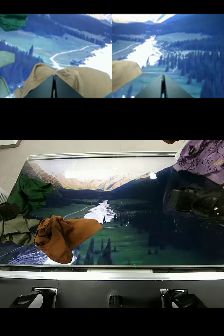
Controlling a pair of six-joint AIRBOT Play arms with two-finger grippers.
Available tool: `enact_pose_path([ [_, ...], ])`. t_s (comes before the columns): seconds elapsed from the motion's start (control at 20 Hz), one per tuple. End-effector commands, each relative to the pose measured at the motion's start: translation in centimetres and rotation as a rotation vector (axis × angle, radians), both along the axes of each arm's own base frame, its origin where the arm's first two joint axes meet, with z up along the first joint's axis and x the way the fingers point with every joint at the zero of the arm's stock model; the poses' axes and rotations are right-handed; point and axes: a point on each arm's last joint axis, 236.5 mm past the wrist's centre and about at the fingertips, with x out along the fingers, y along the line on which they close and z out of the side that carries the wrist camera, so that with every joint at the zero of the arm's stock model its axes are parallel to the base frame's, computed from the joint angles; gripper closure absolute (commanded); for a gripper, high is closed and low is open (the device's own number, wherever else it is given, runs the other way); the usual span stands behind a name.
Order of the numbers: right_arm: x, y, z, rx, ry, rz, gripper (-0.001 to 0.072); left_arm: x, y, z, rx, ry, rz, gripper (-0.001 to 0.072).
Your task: Fold the clothes and pants, and hang the long-sleeved shirts on hangers.
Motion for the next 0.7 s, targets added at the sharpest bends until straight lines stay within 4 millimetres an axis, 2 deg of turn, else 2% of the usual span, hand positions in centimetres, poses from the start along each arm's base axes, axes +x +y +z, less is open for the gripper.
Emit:
enact_pose_path([
  [0.0,-0.1,0.1,0.0,0.001,0.0,0.002,0.0669,0.0,0.0,0.1,0.0,-0.002,0.0,0.0687],
  [0.45,-0.2,0.0,-0.2,-0.002,0.01,0.003,0.0669,0.0,0.0,0.0,-0.004,-0.001,0.0,0.0686],
  [0.5,-0.2,0.0,-0.2,-0.002,0.01,0.003,0.0669,-0.1,-0.1,-0.4,-0.01,0.018,0.002,0.0542],
  [0.55,-0.2,0.0,-0.2,-0.002,0.01,0.003,0.0669,-0.8,-0.2,-1.8,-0.016,0.086,-0.002,0.0129],
  [0.6,-0.2,0.0,-0.2,-0.002,0.01,0.003,0.0669,-2.0,0.0,-4.1,-0.035,0.196,0.021,-0.0013],
  [0.65,-0.2,0.0,-0.2,-0.002,0.01,0.003,0.0669,-3.2,0.5,-6.8,-0.038,0.307,0.05,-0.0013],
])
